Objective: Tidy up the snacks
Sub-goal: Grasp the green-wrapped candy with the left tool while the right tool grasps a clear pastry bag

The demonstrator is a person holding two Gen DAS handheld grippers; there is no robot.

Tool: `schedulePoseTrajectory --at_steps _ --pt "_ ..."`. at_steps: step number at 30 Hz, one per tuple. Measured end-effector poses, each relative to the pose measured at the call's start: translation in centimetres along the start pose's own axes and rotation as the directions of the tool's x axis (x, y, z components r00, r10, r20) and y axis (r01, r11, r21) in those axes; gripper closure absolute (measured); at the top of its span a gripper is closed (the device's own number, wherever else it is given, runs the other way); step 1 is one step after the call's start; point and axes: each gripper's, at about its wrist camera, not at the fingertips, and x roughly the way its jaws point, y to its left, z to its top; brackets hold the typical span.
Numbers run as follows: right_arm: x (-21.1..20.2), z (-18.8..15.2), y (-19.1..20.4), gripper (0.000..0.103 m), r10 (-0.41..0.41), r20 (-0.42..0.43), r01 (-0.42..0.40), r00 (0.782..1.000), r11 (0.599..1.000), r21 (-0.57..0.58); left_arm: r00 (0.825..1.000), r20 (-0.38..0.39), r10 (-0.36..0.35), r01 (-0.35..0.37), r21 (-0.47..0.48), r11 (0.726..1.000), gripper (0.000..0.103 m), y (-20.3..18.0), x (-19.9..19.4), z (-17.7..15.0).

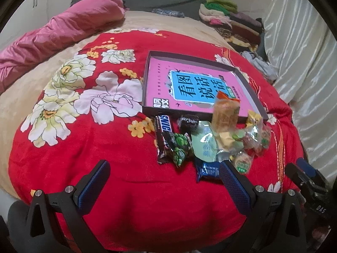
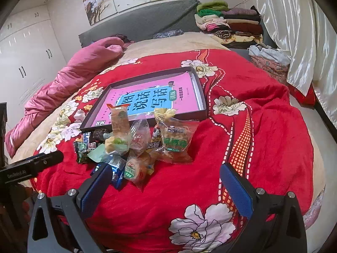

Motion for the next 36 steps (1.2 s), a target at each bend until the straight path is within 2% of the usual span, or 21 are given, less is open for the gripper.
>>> schedulePoseTrajectory --at_steps 4,9,13,20,25,29,36 --pt "0.7 0.3 -0.3 0.0 -0.005 -0.009 0.005 1.0 1.0 0.005 1.0 -0.005 -0.028 0.028 -0.013 1.0 0.003 0.2 0.7 0.4" --pt "1.7 0.5 -0.9 0.0 -0.014 -0.023 0.014 1.0 1.0 0.01 0.998 -0.029 -0.055 0.054 -0.013 0.998 0.013 0.1 1.8 0.8" --pt "2.6 0.8 -1.3 0.0 -0.031 -0.026 0.031 0.999 0.999 0.005 0.996 -0.059 -0.073 0.072 -0.017 0.997 0.026 0.2 2.9 1.1" --pt "4.8 1.1 -2.5 0.001 -0.035 -0.062 0.037 0.997 0.999 0.025 0.993 -0.088 -0.075 0.074 -0.02 0.997 0.039 0.2 4.3 1.2" --pt "5.7 1.6 -2.5 0.007 -0.018 -0.064 0.019 0.998 1.0 0.019 0.989 -0.103 -0.107 0.105 -0.023 0.994 0.056 0.0 4.8 1.4" --pt "6.3 1.9 -2.4 0.016 0.0 -0.068 0.0 0.998 1.0 0.006 0.984 -0.113 -0.136 0.132 -0.039 0.99 0.069 0.1 5.2 1.5" --pt "7.5 2.3 -2.3 0.025 0.02 -0.085 -0.021 0.996 1.0 -0.012 0.979 -0.125 -0.163 0.155 -0.068 0.985 0.072 0.0 6.2 1.8"
